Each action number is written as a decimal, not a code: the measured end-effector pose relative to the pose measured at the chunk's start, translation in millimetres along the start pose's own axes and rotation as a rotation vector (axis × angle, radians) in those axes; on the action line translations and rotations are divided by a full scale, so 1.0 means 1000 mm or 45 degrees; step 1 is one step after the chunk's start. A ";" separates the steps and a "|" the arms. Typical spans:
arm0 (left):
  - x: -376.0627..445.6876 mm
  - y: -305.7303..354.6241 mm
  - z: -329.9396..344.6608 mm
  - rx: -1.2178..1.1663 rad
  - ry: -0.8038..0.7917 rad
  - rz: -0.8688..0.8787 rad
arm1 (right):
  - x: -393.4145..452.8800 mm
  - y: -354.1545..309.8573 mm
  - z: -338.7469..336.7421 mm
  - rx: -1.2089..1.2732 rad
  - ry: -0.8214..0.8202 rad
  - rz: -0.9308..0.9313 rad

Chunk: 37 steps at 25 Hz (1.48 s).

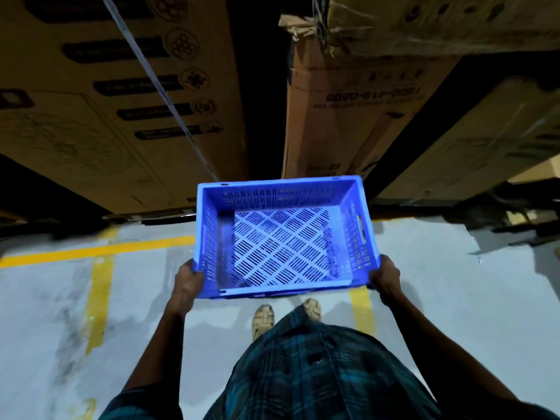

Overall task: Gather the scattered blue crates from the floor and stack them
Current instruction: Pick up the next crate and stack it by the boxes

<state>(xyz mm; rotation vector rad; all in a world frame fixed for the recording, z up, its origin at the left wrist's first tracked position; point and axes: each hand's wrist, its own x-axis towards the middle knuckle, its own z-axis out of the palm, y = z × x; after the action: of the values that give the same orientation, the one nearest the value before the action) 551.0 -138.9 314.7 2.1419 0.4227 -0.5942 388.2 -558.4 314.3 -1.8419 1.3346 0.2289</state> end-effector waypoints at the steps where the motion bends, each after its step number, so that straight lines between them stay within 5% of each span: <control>1: 0.001 -0.002 0.002 -0.007 -0.005 0.004 | 0.005 0.002 0.000 0.017 0.014 -0.012; 10: -0.008 -0.015 0.011 0.032 -0.005 0.040 | -0.003 0.017 0.000 0.149 0.008 0.012; 15: -0.028 -0.016 0.009 0.278 0.010 -0.243 | -0.014 0.014 0.001 0.175 -0.001 -0.030; 18: -0.023 -0.013 0.017 -0.088 -0.030 -0.422 | -0.019 0.012 0.003 0.238 -0.071 -0.010; 24: -0.024 -0.021 0.022 -0.281 0.050 -0.296 | 0.010 0.048 0.027 0.375 -0.077 -0.052; 28: -0.043 -0.007 0.020 0.086 0.003 -0.235 | 0.024 0.082 0.053 0.327 0.033 -0.062; 32: -0.067 0.027 0.027 0.579 -0.116 -0.119 | -0.061 0.040 0.055 0.377 0.150 -0.132; 37: -0.098 0.051 0.050 1.014 -0.432 0.304 | -0.172 0.025 0.041 0.507 0.171 -0.151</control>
<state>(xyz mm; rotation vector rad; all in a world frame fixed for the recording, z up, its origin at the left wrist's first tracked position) 481.2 -217.7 375.8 2.6945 -0.3165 -1.0898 307.3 -411.0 373.8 -1.6093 1.2496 -0.2135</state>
